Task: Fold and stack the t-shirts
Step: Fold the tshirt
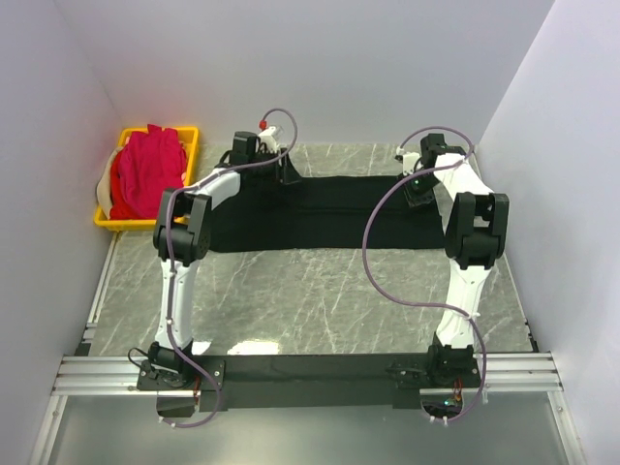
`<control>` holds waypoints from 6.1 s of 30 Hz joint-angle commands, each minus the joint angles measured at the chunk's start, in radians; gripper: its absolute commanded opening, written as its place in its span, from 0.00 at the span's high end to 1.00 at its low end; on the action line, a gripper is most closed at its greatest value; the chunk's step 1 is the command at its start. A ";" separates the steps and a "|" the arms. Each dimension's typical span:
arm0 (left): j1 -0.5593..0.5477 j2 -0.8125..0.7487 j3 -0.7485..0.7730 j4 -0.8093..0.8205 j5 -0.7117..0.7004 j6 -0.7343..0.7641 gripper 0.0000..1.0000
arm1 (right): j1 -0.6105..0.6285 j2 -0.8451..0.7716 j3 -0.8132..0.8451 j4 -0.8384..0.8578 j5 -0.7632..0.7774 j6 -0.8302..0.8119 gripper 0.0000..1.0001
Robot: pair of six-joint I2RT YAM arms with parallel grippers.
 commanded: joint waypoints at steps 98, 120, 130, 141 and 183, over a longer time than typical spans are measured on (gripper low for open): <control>0.365 -0.425 -0.369 -0.365 -0.129 -0.066 0.46 | 0.724 0.031 0.103 0.606 0.028 -0.459 1.00; 0.288 -0.152 -0.117 -0.116 0.004 -0.031 0.42 | 0.659 0.155 0.241 0.553 0.021 -0.394 1.00; 0.278 -0.117 -0.146 -0.103 -0.025 -0.060 0.45 | 0.653 0.158 0.244 0.553 0.018 -0.393 1.00; 0.268 -0.085 -0.132 -0.101 -0.054 -0.078 0.44 | 0.649 0.157 0.241 0.557 0.014 -0.393 1.00; 0.313 -0.175 0.032 -0.486 -0.046 -0.008 0.99 | 0.639 0.040 0.111 0.569 -0.014 -0.436 1.00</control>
